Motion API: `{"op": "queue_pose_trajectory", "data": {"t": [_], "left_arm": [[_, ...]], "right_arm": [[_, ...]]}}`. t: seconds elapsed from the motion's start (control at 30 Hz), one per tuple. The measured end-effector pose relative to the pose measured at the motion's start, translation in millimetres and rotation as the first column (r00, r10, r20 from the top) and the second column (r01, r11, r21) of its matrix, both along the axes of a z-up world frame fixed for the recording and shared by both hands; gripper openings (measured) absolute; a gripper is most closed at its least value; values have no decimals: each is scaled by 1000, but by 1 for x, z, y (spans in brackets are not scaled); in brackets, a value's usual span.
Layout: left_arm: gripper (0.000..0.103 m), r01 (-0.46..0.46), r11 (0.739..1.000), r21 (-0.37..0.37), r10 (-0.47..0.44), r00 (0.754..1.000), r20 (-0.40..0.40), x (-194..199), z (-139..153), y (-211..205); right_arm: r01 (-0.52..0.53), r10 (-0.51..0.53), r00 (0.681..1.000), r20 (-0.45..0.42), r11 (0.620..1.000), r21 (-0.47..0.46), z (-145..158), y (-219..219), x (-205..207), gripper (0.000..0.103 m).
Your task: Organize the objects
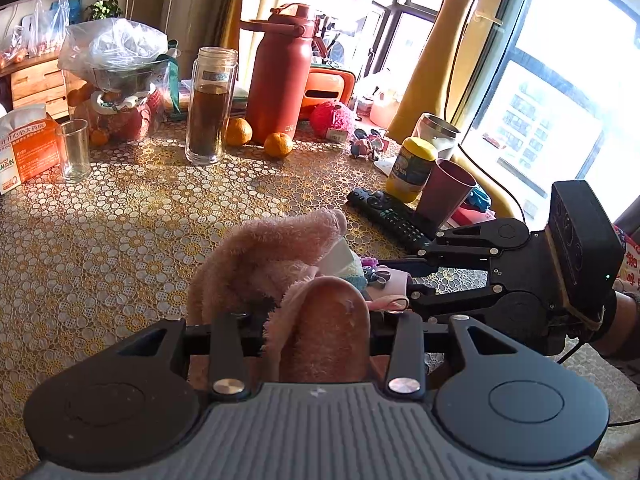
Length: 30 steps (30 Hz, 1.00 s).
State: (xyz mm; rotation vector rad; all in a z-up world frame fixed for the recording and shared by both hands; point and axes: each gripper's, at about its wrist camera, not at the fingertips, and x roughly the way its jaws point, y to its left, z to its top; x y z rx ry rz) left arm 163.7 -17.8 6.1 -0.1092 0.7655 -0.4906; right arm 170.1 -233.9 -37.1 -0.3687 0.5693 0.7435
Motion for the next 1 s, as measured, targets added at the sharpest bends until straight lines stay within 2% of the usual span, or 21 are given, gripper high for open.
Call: {"op": "queue_pose_trajectory", "data": {"t": [0.37,0.5,0.67,0.8,1.0], "left_arm": [[39,-36,999,35,37,999,-32,18,-23,2],[39,-53,998,22,54,998,-45,21,-30,6],[39,-58,995,78,62,997,-55,19,-38,7],[39,-66,996,63,68,997,-31,8,-29,14],[39,-67,998,-20,68,998,16,-11,3,27]], "right_arm": [[-12,12,1000,4,1000,-18,2,3,0,19],[-13,13,1000,3,1000,-25,2,4,1,19],[-11,11,1000,4,999,-34,3,5,0,19],[-13,13,1000,7,999,-38,4,7,1,19],[-32,33,999,16,998,-48,5,10,-1,19]]}}
